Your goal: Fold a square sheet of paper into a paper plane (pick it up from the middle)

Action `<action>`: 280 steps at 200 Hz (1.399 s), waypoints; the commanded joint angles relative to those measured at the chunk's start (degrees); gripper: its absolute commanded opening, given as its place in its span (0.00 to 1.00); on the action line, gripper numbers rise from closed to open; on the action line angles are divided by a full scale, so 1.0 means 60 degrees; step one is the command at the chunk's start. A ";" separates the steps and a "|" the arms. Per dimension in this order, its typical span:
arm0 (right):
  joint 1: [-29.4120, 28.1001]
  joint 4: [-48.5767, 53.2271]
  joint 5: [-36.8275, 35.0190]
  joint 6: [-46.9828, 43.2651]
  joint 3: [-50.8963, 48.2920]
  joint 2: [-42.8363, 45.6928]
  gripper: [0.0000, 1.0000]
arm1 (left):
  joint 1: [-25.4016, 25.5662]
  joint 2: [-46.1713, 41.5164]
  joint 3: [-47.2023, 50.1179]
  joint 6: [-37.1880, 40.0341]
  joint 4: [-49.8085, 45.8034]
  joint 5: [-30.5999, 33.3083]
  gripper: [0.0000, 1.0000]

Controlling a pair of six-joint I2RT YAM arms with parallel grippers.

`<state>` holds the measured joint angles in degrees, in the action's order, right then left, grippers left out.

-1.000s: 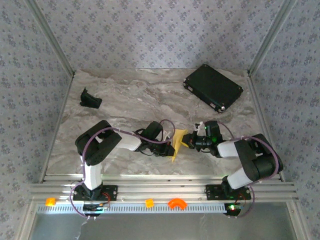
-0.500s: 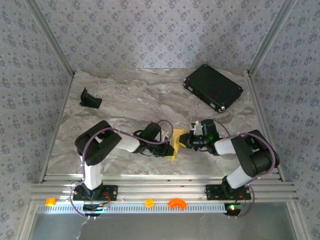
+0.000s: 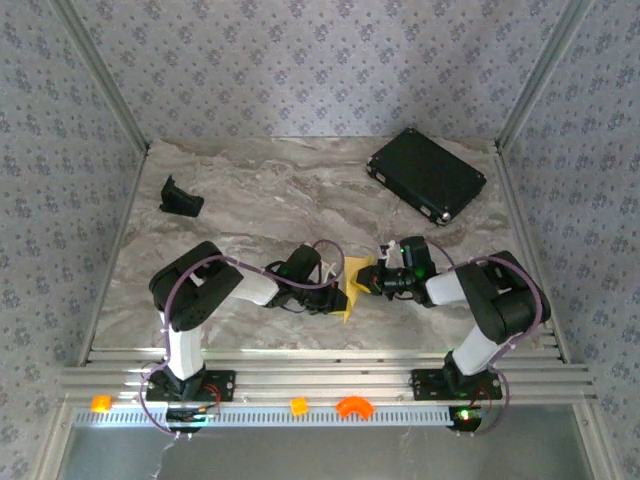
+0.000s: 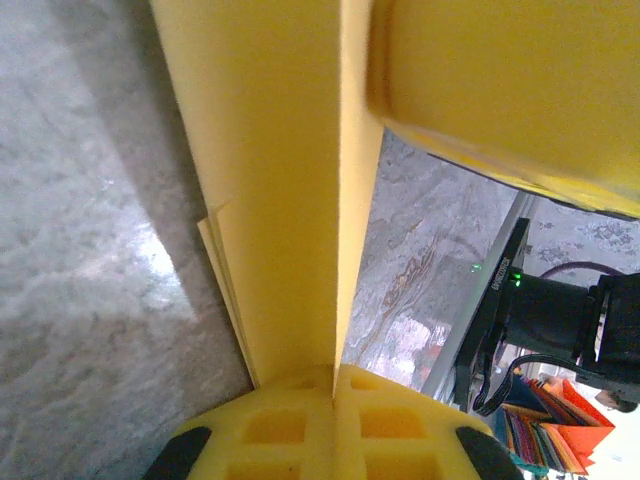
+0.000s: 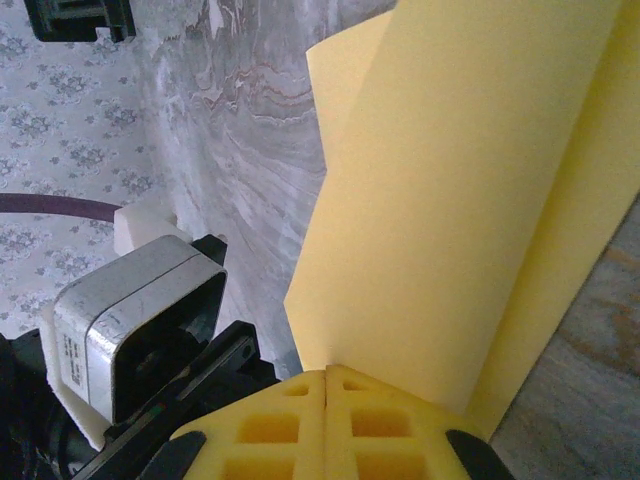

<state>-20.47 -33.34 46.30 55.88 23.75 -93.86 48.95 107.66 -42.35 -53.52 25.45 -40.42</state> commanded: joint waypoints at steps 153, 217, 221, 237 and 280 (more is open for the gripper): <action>-0.0229 0.1955 -0.0815 -0.1231 0.0691 -0.0967 0.04 | -0.0231 0.0078 0.0320 -0.0088 -0.1028 0.0833 0.00; -0.0610 0.4593 -0.2237 -0.2122 0.1305 -0.0683 0.03 | -0.0181 -0.0967 0.0049 0.0015 -0.1603 0.0939 0.18; -0.0609 0.4604 -0.2252 -0.2100 0.1308 -0.0660 0.03 | -0.0178 -0.1058 -0.0001 0.0056 -0.1732 0.0978 0.20; -0.0627 0.4610 -0.2268 -0.2019 0.1337 -0.0579 0.03 | -0.0123 -0.1361 -0.0134 0.0142 -0.2047 0.1059 0.23; -0.0674 0.4636 -0.2200 -0.1925 0.1418 -0.0634 0.03 | 0.0051 -0.1362 -0.0359 0.0233 -0.2196 0.0888 0.30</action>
<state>-24.40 -13.61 38.76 45.34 33.34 -96.07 48.53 100.47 -42.92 -53.39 14.61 -35.05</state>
